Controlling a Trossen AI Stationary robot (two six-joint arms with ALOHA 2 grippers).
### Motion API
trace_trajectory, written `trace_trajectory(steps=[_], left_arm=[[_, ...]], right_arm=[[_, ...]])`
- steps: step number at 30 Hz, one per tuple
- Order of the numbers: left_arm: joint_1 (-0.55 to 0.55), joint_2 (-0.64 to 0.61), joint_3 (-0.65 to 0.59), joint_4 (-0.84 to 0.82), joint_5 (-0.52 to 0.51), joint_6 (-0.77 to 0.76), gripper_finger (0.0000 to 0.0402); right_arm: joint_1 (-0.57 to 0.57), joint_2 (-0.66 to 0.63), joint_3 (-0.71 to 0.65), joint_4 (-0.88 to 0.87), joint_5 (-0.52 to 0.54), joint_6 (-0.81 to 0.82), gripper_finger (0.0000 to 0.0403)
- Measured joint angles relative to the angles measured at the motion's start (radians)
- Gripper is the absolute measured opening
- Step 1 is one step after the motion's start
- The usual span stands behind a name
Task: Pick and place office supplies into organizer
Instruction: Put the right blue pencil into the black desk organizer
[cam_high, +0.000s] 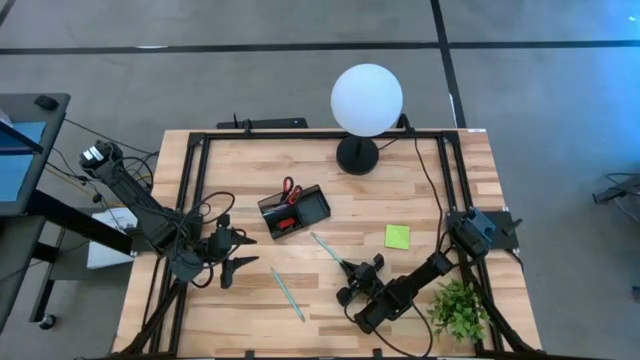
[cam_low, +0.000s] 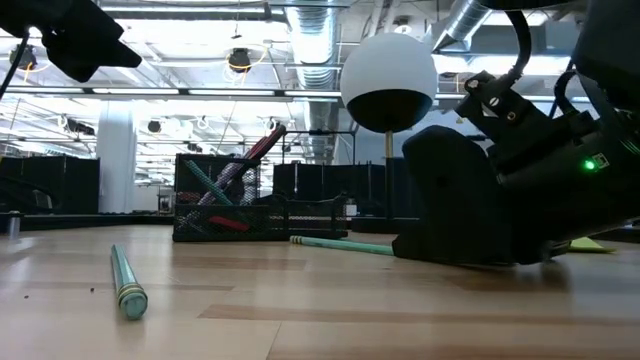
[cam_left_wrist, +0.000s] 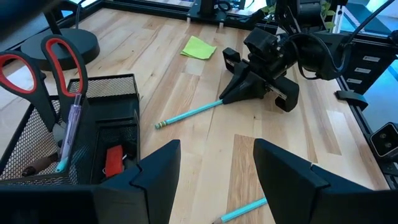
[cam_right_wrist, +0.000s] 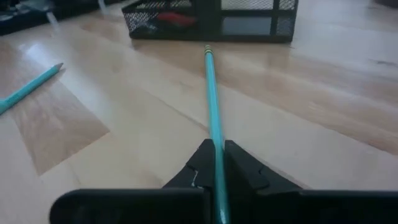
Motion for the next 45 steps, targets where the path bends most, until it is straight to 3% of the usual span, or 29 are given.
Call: trace_trajectory(steps=[21,28,45], left_arm=[[0.0,0.0,0.0,0.001,0.016,-0.017,0.0199],[0.0,0.0,0.0,0.001,0.015,-0.017,0.0199],[0.0,0.0,0.0,0.001,0.015,-0.028,0.0199]], right_arm=[[-0.013,0.009,0.072,0.028,0.053,-0.08,0.0004],[-0.02,0.003,0.075,0.028,0.002,-0.109,0.0002],[-0.065,0.0,0.076,0.024,-0.089,-0.111,0.0094]])
